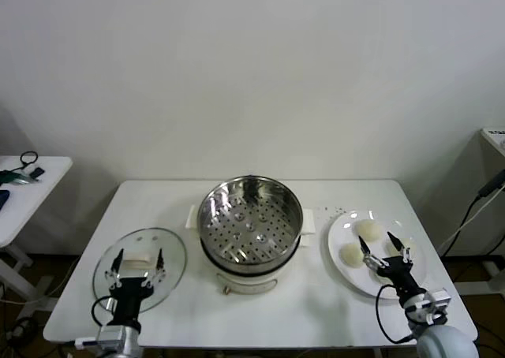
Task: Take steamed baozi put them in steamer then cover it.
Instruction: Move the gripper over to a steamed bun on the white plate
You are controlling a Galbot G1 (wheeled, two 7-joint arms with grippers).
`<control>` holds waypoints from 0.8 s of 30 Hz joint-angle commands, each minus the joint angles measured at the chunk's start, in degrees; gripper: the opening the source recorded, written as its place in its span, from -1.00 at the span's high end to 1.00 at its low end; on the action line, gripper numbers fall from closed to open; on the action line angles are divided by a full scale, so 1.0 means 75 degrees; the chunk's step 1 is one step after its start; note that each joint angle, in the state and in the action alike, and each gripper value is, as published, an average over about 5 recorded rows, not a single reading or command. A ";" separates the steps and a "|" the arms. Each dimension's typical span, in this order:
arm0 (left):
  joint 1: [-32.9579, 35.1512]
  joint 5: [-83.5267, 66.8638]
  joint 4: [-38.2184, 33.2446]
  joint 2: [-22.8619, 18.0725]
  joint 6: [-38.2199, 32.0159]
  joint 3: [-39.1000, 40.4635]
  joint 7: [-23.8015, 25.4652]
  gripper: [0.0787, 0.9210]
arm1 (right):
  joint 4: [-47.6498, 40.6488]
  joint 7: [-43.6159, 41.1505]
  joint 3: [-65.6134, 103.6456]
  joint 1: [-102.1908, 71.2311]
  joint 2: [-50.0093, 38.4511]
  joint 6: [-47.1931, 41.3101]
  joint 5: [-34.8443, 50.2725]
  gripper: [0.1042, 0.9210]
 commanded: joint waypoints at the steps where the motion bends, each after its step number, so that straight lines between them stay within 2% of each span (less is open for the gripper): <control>1: 0.0011 0.0049 0.0022 0.0016 -0.0031 0.0007 0.0015 -0.77 | -0.0059 -0.0694 -0.0006 0.0496 -0.0723 -0.1106 -0.0839 -0.76; 8: -0.0009 0.0080 0.0042 0.0086 -0.0046 0.0063 -0.0039 -0.77 | -0.0800 -0.2588 -0.0682 0.1809 -0.2621 -0.2107 -0.1281 -0.76; 13: -0.0028 -0.0004 0.0041 0.0135 -0.0007 0.0068 -0.0081 -0.77 | -0.1802 -0.4941 -0.1533 0.3236 -0.3854 -0.2047 -0.2034 -0.76; 17: -0.0101 -0.0106 0.0104 0.0175 -0.0010 -0.0017 -0.0094 -0.77 | -0.2845 -0.6334 -0.2806 0.4852 -0.4334 -0.1645 -0.2631 -0.76; 24: -0.0154 -0.0242 0.0186 0.0264 0.0013 -0.0060 -0.0126 -0.77 | -0.4159 -0.7761 -0.5521 0.7757 -0.4268 -0.1000 -0.3874 -0.76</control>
